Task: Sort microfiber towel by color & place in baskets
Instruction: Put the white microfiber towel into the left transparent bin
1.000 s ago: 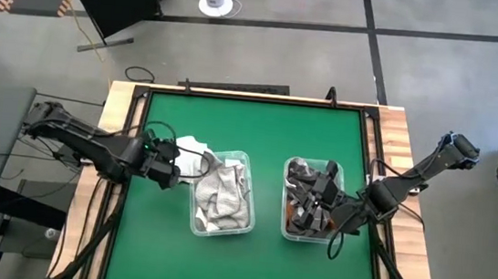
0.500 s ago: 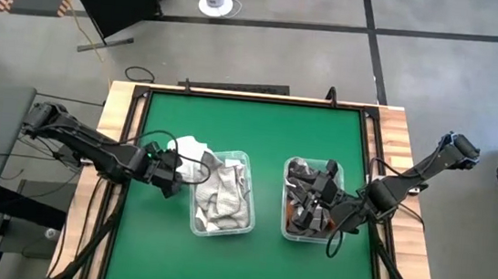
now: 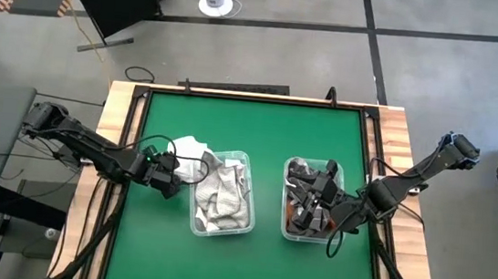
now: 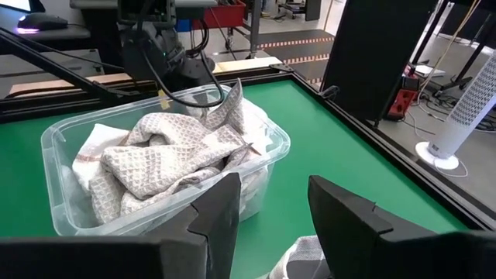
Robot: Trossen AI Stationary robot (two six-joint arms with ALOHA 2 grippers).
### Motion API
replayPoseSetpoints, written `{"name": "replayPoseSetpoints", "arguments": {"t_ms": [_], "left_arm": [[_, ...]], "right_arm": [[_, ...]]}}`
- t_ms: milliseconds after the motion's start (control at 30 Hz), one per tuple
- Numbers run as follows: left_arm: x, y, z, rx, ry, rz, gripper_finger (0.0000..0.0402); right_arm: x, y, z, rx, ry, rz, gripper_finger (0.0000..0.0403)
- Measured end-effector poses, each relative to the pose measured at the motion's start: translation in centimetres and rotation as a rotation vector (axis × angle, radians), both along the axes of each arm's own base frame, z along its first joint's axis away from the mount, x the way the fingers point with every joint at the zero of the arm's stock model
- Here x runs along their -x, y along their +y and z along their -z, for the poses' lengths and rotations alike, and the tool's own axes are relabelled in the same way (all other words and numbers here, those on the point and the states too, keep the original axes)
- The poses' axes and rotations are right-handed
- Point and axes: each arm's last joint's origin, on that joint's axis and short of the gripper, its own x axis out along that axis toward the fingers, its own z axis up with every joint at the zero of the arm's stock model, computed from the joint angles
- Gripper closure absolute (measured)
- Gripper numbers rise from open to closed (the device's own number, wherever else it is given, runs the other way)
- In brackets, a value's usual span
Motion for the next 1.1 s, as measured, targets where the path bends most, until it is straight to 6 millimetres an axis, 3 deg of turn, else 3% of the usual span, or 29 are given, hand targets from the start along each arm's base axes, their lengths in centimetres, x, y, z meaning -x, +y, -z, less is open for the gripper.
{"name": "replayPoseSetpoints", "arguments": {"t_ms": [133, 367, 400, 567, 700, 1100], "left_arm": [[-0.3, -0.1, 0.1, 0.005, -0.026, 0.038, 0.0207], [-1.1, -0.3, -0.1, -0.002, -0.075, 0.112, 0.0377], [-1.2, -0.3, -0.2, -0.001, -0.087, 0.118, 0.0388], [-1.8, -0.5, -2.8, -0.004, -0.149, 0.159, 0.0398], [-1.9, -0.4, -6.7, -0.032, -0.273, 0.175, 0.0399], [0.6, 0.7, -17.5, -0.202, -0.633, 0.164, 0.0401]], "right_arm": [[0.0, 0.0, 0.0, 0.000, 0.001, 0.000, 0.0218], [0.0, 0.0, 0.0, 0.002, 0.002, -0.001, 0.0218], [0.0, 0.0, 0.0, 0.004, 0.002, -0.001, 0.0218], [0.0, 0.0, 0.0, 0.004, 0.003, -0.001, 0.0218], [0.0, 0.0, 0.0, 0.004, 0.003, -0.001, 0.0218], [0.0, 0.0, 0.0, 0.004, 0.003, -0.001, 0.0218]]}}
